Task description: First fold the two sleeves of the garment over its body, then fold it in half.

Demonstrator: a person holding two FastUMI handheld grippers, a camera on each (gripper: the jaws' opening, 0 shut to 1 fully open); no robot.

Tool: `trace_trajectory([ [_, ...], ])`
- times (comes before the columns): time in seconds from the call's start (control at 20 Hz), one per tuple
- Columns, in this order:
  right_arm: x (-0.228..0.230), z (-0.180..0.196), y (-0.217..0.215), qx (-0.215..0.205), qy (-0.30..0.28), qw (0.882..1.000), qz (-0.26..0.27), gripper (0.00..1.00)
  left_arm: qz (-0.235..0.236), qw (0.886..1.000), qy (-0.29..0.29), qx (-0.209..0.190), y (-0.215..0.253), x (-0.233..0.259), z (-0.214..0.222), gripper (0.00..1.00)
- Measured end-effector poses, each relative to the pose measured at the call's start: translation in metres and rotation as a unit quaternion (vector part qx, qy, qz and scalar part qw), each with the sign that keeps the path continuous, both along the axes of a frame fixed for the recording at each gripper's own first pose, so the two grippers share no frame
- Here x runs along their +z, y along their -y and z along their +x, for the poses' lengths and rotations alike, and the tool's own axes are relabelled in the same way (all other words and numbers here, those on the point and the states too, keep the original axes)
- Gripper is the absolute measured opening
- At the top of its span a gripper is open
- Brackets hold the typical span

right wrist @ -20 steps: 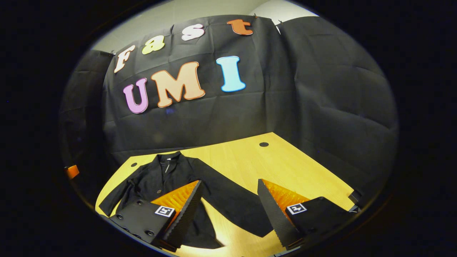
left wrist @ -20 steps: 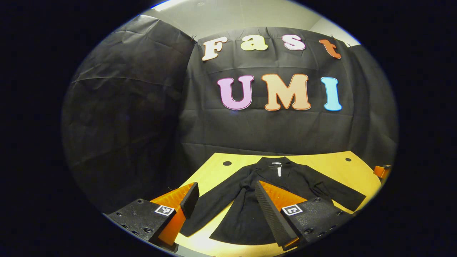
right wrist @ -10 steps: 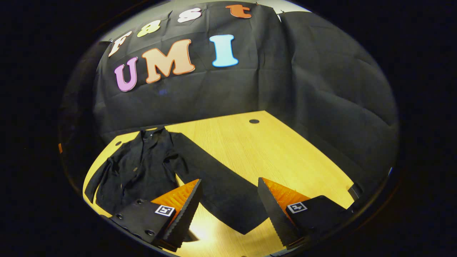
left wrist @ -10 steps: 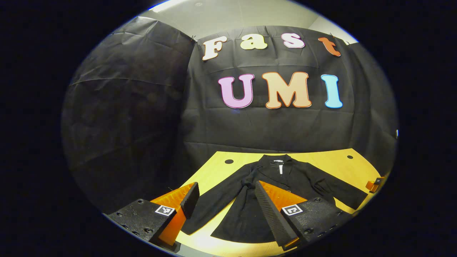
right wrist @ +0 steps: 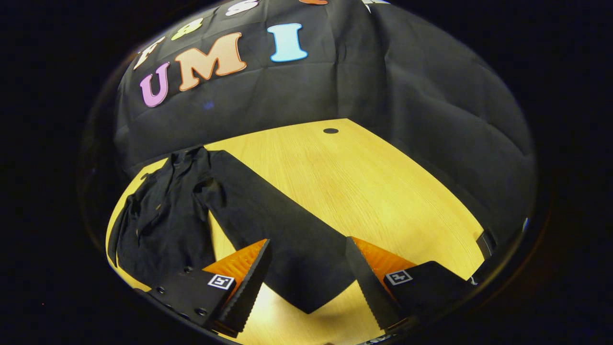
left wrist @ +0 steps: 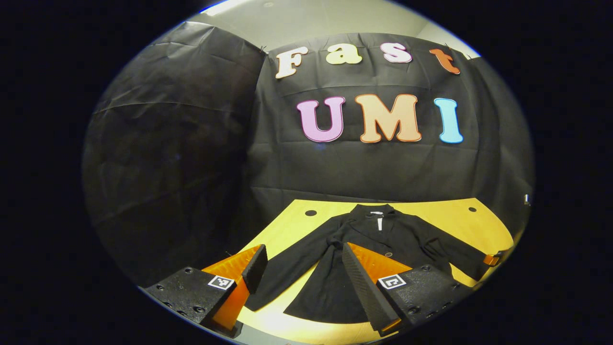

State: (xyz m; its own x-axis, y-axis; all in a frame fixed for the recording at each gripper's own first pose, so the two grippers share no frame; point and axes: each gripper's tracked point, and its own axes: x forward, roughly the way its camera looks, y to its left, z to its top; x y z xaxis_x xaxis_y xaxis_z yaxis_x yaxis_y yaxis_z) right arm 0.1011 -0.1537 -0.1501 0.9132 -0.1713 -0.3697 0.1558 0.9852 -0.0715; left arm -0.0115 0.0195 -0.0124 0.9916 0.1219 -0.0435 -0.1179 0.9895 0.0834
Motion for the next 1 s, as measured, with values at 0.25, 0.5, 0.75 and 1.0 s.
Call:
trace_trajectory([
  [0.25, -0.018, -0.001, 0.009, 0.002, -0.035, 0.999, -0.014, 0.94, 0.001, 1.000, -0.005, 0.006, -0.002, -0.003, -0.002, 0.93],
  [0.5, -0.040, -0.002, 0.013, -0.002, -0.067, 0.998, -0.016, 0.99, 0.008, 1.000, -0.003, 0.010, -0.008, -0.002, -0.011, 0.93],
  [0.75, -0.040, 0.000, 0.013, 0.005, -0.056, 0.998, -0.021, 0.99, 0.016, 1.000, 0.000, 0.003, 0.000, 0.001, -0.004, 0.93],
  [1.0, -0.041, 0.001, 0.015, 0.003, -0.041, 0.999, -0.020, 0.99, 0.013, 1.000, -0.008, -0.007, 0.009, -0.007, -0.003, 0.93],
])
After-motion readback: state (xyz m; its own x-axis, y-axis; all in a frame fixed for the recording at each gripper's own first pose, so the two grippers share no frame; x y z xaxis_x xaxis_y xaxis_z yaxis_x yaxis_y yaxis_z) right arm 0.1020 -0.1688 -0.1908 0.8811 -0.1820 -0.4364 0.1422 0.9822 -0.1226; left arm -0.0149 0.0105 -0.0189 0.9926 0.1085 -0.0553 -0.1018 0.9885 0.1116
